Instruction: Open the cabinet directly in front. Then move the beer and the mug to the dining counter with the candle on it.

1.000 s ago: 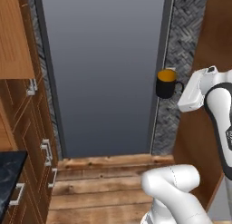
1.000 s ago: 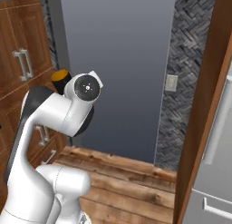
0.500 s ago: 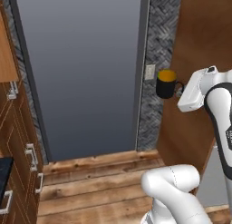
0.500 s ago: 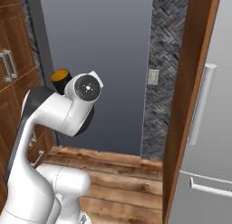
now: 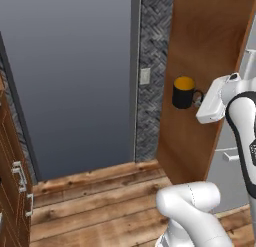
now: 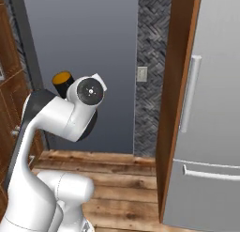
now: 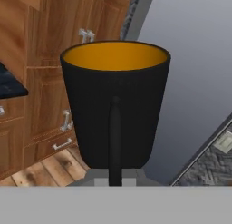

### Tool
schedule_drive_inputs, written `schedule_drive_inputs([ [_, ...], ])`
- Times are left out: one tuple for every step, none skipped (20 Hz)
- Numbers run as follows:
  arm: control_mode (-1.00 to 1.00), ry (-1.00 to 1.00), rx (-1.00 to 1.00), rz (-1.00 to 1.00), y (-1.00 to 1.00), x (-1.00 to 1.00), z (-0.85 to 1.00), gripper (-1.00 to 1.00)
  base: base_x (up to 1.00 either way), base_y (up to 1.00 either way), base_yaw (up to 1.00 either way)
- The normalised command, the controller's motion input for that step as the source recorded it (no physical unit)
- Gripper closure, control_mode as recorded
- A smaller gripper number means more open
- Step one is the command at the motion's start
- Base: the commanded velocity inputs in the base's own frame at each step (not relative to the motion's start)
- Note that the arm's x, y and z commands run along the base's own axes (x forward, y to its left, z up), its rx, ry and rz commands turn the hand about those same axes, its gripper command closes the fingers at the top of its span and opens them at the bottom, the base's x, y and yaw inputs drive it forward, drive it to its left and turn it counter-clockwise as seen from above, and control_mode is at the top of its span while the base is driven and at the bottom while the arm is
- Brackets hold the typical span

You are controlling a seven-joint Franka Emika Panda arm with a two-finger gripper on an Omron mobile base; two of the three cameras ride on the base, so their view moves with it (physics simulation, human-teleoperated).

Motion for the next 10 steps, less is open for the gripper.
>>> schedule_drive_inputs([
  [1.00,0.00,0.00,0.00,0.00,0.00,0.00,1.00,-0.24,0.09,-0.25],
  [1.00,0.00,0.00,0.00,0.00,0.00,0.00,1.00,-0.24,0.08,-0.25],
  [1.00,0.00,0.00,0.00,0.00,0.00,0.00,1.00,-0.23,0.09,-0.25],
  [1.00,0.00,0.00,0.00,0.00,0.00,0.00,1.00,-0.24,0.08,-0.25],
  [1.00,0.00,0.00,0.00,0.00,0.00,0.00,1.00,-0.24,0.07,-0.25],
  [1.00,0.00,0.00,0.00,0.00,0.00,0.00,1.00,-0.29,0.06,-0.25],
  [1.00,0.00,0.00,0.00,0.00,0.00,0.00,1.00,-0.29,0.05,-0.25],
  [1.00,0.00,0.00,0.00,0.00,0.00,0.00,1.00,-0.29,0.05,-0.25],
  [1.00,0.00,0.00,0.00,0.00,0.00,0.00,1.00,-0.29,0.05,-0.25],
  [1.00,0.00,0.00,0.00,0.00,0.00,0.00,1.00,-0.29,0.06,-0.25],
])
